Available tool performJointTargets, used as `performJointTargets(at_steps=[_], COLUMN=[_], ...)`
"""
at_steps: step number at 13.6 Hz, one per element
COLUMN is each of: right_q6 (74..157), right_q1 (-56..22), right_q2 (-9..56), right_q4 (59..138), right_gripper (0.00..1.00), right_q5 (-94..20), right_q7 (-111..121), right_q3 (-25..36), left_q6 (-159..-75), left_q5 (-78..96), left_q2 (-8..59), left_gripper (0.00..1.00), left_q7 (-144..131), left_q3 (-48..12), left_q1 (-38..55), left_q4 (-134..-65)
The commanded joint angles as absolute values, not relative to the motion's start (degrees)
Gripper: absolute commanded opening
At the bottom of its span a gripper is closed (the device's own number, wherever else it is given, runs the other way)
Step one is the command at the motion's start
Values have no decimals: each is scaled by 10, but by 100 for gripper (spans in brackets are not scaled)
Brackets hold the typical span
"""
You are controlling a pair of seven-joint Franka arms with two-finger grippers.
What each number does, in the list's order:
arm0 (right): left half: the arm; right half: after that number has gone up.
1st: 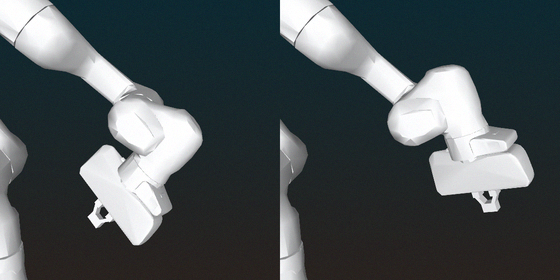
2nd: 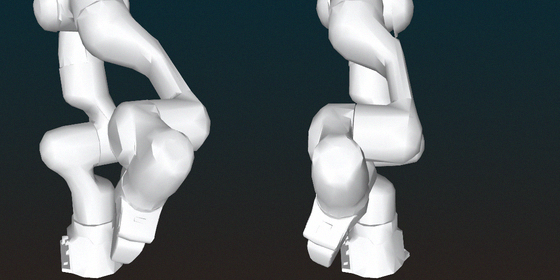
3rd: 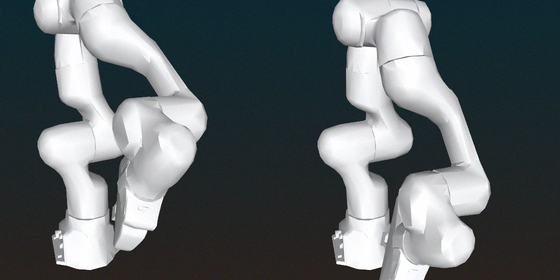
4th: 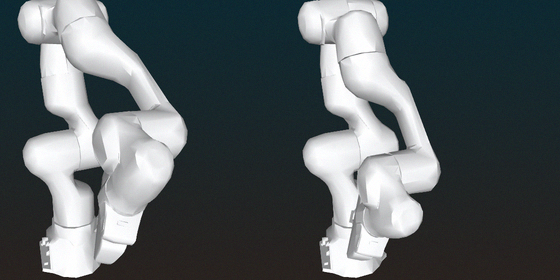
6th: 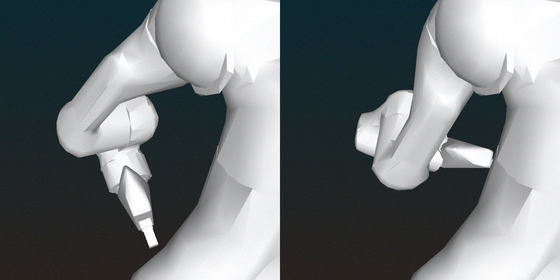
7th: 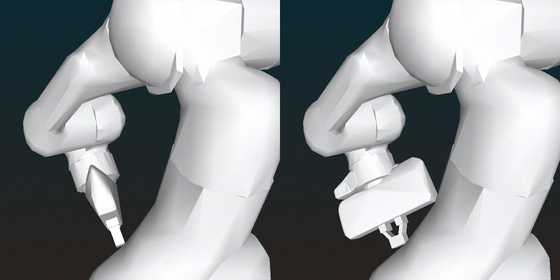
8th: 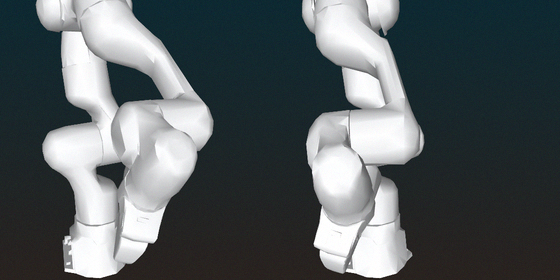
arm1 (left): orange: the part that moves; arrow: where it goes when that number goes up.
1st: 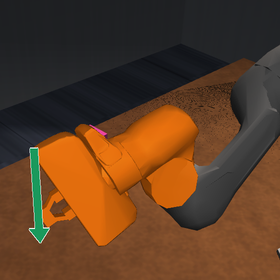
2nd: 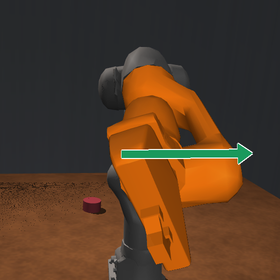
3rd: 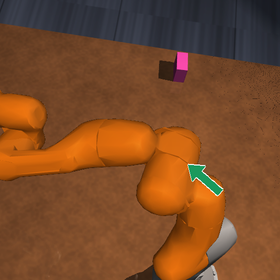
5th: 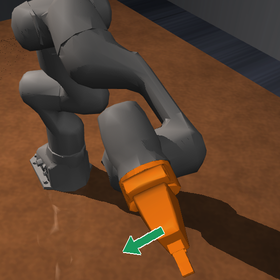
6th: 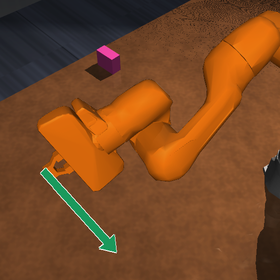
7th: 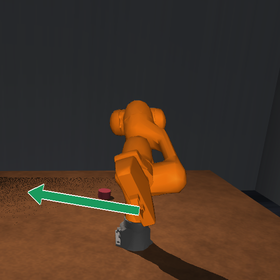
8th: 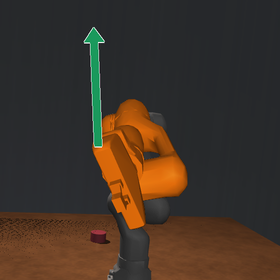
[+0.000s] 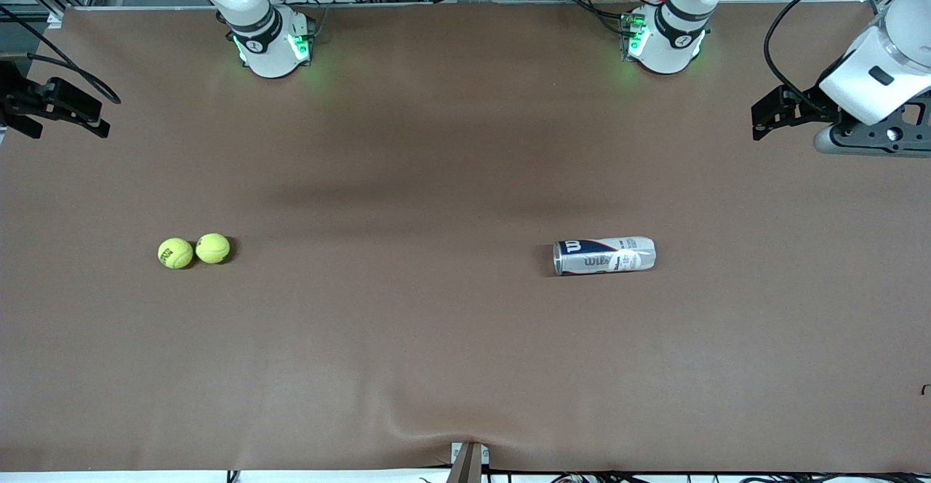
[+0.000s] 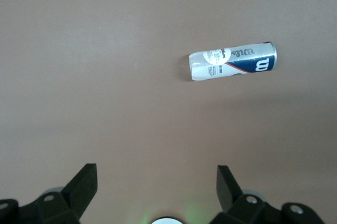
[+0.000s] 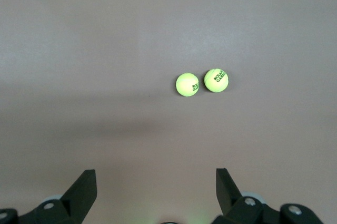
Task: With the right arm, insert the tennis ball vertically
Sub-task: 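Move the left gripper toward the white Wilson can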
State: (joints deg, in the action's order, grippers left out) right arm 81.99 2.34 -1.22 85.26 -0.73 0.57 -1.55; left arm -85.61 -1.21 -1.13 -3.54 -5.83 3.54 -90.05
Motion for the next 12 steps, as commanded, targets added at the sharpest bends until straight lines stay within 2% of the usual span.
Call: performJointTargets(at_steps=[1, 12], right_q6=[817, 813], right_q1=[22, 24], right_q2=[-19, -19], right_q4=[858, 858], right_gripper=[100, 100], right_q5=[-12, -17], right_q7=[3, 3], right_q3=[-12, -11], left_q6=[-847, -857], left_q5=[-4, -11], left_q2=[-4, 108], left_gripper=[100, 100], left_q7=[-39, -29], left_q3=[-66, -98], left_q1=[49, 116], left_q4=[-887, -886])
